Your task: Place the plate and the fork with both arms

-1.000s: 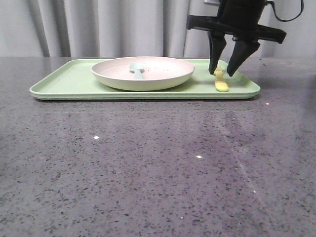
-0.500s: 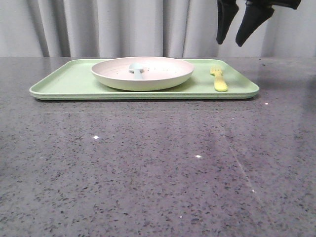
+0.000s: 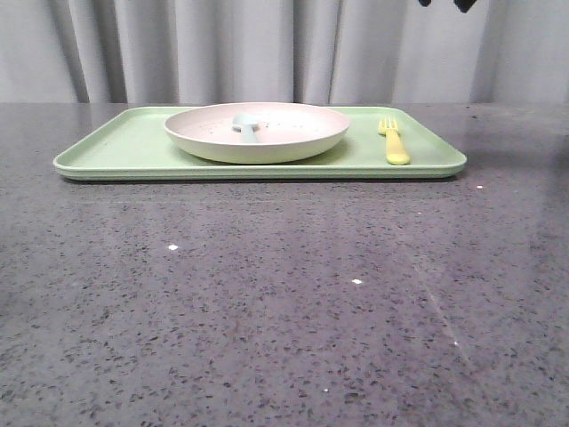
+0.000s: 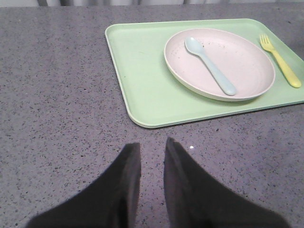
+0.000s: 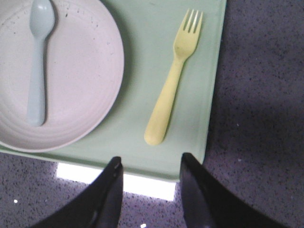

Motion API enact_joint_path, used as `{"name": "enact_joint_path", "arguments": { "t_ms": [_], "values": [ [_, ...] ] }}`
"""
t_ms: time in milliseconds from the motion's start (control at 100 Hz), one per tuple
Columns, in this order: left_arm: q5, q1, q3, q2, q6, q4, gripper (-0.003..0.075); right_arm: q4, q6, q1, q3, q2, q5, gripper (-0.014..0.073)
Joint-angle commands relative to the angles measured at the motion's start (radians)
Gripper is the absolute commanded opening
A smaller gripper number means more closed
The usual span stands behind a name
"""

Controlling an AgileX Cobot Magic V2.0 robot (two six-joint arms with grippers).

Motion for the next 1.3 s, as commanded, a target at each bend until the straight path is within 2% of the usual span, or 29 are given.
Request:
{"name": "enact_joint_path", "arguments": {
  "t_ms": [0,120,190,380,470,730,900,1110,1290],
  "values": [
    [-0.075,-0.006,-0.022,-0.002,-0.004,-0.012,0.0055,-0.003,-0.010,-0.003,0.052,-0.108,-0.080,0.0309],
    [-0.080,-0.006,-0.021,-0.002,-0.004,-0.012,0.0003,-0.003,-0.010,-0.003,0.209,-0.213,-0.203,0.0305],
    [-0.082,-0.006,-0.021,-0.002,-0.004,-0.012,-0.0020,-0.003,-0.010,-0.003,0.311,-0.282,-0.274,0.0265],
    [-0.087,-0.006,-0.021,-0.002,-0.004,-0.012,-0.0020,-0.016,-0.010,-0.003,0.604,-0.486,-0.460,0.0010],
    [-0.094,-0.006,-0.018,-0.002,-0.004,-0.012,-0.0020,-0.043,-0.010,-0.003,0.746,-0.587,-0.546,-0.0071],
    [-0.174,-0.006,0.081,-0.062,-0.004,-0.012,-0.0020,-0.091,-0.010,-0.003,1.102,-0.874,-0.745,-0.0067],
    [-0.222,-0.006,0.183,-0.159,-0.004,-0.012,-0.0020,-0.091,-0.010,-0.003,1.280,-1.121,-0.806,-0.0067],
    [-0.327,-0.006,0.314,-0.290,-0.004,-0.012,-0.0020,-0.092,-0.011,-0.003,1.394,-1.397,-0.817,-0.0067],
    [-0.414,-0.006,0.391,-0.346,-0.004,-0.004,-0.0020,-0.095,-0.011,-0.003,1.423,-1.515,-0.816,-0.0067]
  ]
}}
